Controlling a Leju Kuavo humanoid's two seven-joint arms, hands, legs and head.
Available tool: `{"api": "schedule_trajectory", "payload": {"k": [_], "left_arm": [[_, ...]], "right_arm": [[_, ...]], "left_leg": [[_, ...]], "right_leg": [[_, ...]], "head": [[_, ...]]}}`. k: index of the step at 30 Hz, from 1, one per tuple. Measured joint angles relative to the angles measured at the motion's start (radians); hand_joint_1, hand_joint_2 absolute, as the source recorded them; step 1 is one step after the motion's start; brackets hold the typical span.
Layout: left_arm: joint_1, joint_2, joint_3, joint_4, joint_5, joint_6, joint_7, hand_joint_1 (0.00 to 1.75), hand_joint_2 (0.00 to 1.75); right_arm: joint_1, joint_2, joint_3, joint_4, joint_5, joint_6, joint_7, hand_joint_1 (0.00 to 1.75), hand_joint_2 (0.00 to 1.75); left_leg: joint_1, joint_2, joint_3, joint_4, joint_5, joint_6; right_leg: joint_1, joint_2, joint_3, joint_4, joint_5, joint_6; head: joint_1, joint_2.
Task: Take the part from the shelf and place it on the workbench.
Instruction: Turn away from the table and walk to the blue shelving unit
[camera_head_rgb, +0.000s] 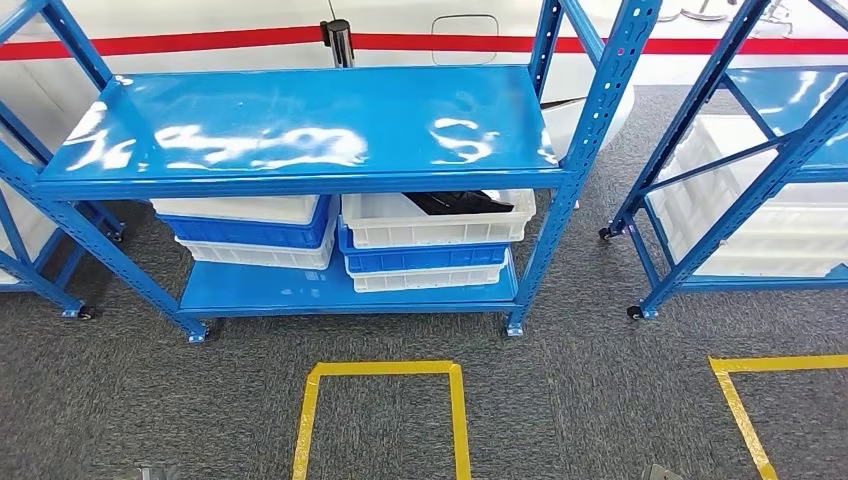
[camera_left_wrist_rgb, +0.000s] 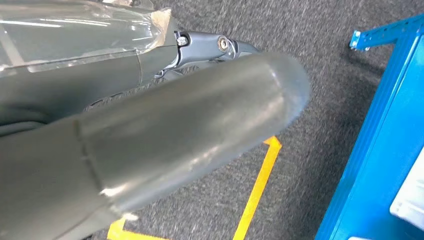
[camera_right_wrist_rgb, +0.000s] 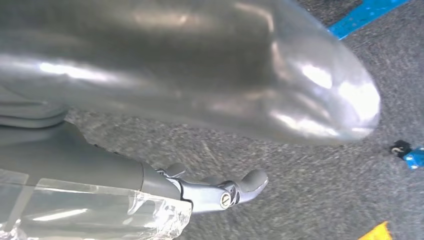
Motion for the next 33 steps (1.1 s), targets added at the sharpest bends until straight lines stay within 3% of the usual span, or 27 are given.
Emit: {"api": "schedule_trajectory", "payload": {"k": [1, 3, 5, 7, 8, 9, 11, 13, 15, 18, 22, 26, 30, 33], "left_arm": [[-0.001, 0.000, 0.000, 0.000, 0.000, 0.000, 0.000, 0.00, 0.00], [-0.002, -0.001, -0.001, 0.000, 0.001, 0.000, 0.000, 0.00, 0.00], [0.002, -0.001, -0.002, 0.000, 0.004, 0.000, 0.000, 0.00, 0.00], [0.006, -0.001, -0.002, 0.000, 0.009, 0.000, 0.000, 0.00, 0.00], [0.006, -0.001, -0.002, 0.000, 0.011, 0.002, 0.002, 0.00, 0.00], [0.006, -0.001, -0.003, 0.000, 0.013, 0.008, 0.005, 0.00, 0.00], [0.006, -0.002, -0.007, 0.001, 0.014, 0.032, 0.024, 0.00, 0.00], [0.005, -0.004, -0.014, 0.003, 0.013, 0.061, 0.054, 0.00, 0.87], [0.006, -0.006, -0.019, 0.009, 0.008, 0.089, 0.092, 0.00, 1.75], [0.010, -0.013, -0.030, 0.022, -0.013, 0.142, 0.164, 0.00, 1.75], [0.020, -0.024, -0.055, 0.038, -0.042, 0.177, 0.237, 0.00, 1.75], [0.031, -0.039, -0.072, 0.052, -0.053, 0.190, 0.272, 0.00, 1.75], [0.034, -0.046, -0.079, 0.057, -0.063, 0.202, 0.302, 0.00, 1.75], [0.036, -0.050, -0.090, 0.058, -0.070, 0.208, 0.333, 0.00, 1.75]], "right_arm": [[0.002, 0.000, 0.000, 0.000, 0.000, 0.000, 0.000, 0.00, 0.00], [0.004, 0.000, 0.000, 0.001, 0.001, -0.002, -0.001, 0.00, 0.00], [-0.002, 0.001, 0.000, 0.001, 0.006, -0.010, -0.002, 0.00, 0.00], [-0.005, 0.001, 0.000, 0.002, 0.013, -0.020, 0.001, 0.00, 0.00], [-0.005, 0.001, 0.000, 0.002, 0.016, -0.025, 0.005, 0.00, 0.00], [-0.004, 0.000, 0.000, 0.002, 0.020, -0.031, 0.012, 0.00, 0.00], [-0.005, -0.001, 0.001, 0.004, 0.041, -0.054, 0.037, 0.00, 0.00], [-0.008, -0.004, 0.006, 0.009, 0.078, -0.092, 0.078, 0.00, 0.87], [-0.010, -0.006, 0.022, 0.025, 0.143, -0.152, 0.147, 0.00, 1.75], [-0.004, -0.006, 0.083, 0.063, 0.279, -0.236, 0.307, 0.00, 1.75], [0.011, 0.008, 0.174, 0.105, 0.366, -0.249, 0.465, 0.00, 1.75], [0.030, 0.024, 0.222, 0.130, 0.383, -0.233, 0.537, 0.00, 0.00], [0.040, 0.026, 0.243, 0.142, 0.396, -0.228, 0.603, 0.00, 1.75], [0.046, 0.030, 0.252, 0.147, 0.399, -0.226, 0.647, 0.00, 1.75]], "left_leg": [[-0.002, 0.011, 0.002, -0.006, 0.004, 0.004], [-0.004, 0.033, 0.007, -0.024, 0.018, 0.014], [-0.006, 0.056, 0.009, -0.035, 0.026, 0.022], [-0.010, 0.075, 0.006, -0.034, 0.027, 0.025], [-0.011, 0.083, 0.005, -0.034, 0.027, 0.025], [-0.012, 0.088, 0.005, -0.033, 0.027, 0.024], [-0.012, 0.095, 0.005, -0.029, 0.025, 0.022], [-0.018, 0.098, 0.003, -0.021, 0.020, 0.015], [-0.021, 0.099, 0.000, -0.016, 0.017, 0.009], [-0.016, 0.097, -0.002, -0.016, 0.017, 0.010], [-0.012, 0.096, 0.000, -0.019, 0.019, 0.008], [-0.011, 0.095, 0.000, -0.021, 0.021, 0.005], [-0.011, 0.095, 0.000, -0.022, 0.021, 0.000], [-0.013, 0.095, 0.000, -0.022, 0.021, -0.002]], "right_leg": [[-0.001, 0.005, -0.005, -0.002, 0.003, 0.006], [0.002, -0.031, -0.022, 0.021, -0.010, 0.009], [0.005, -0.085, -0.070, 0.123, -0.064, 0.000], [0.005, -0.102, -0.121, 0.245, -0.116, -0.004], [0.005, -0.104, -0.127, 0.271, -0.123, 0.001], [0.005, -0.105, -0.112, 0.256, -0.115, 0.009], [0.005, -0.112, -0.032, 0.130, -0.073, 0.024], [0.010, -0.121, 0.035, 0.013, -0.043, 0.021], [0.014, -0.122, 0.050, -0.015, -0.038, 0.008], [0.013, -0.121, 0.052, -0.017, -0.036, 0.002], [0.016, -0.121, 0.052, -0.017, -0.036, 0.001], [0.018, -0.121, 0.052, -0.016, -0.036, 0.000], [0.018, -0.121, 0.052, -0.016, -0.037, -0.001], [0.018, -0.121, 0.052, -0.016, -0.037, -0.001]], "head": [[0.000, 0.000], [0.003, 0.000], [0.008, 0.000], [0.010, 0.000], [0.010, 0.000], [0.010, 0.000], [0.010, 0.000], [0.009, 0.000], [0.007, 0.000], [0.007, 0.000], [0.006, 0.000], [0.006, 0.000], [0.007, 0.000], [0.007, 0.000]]}}
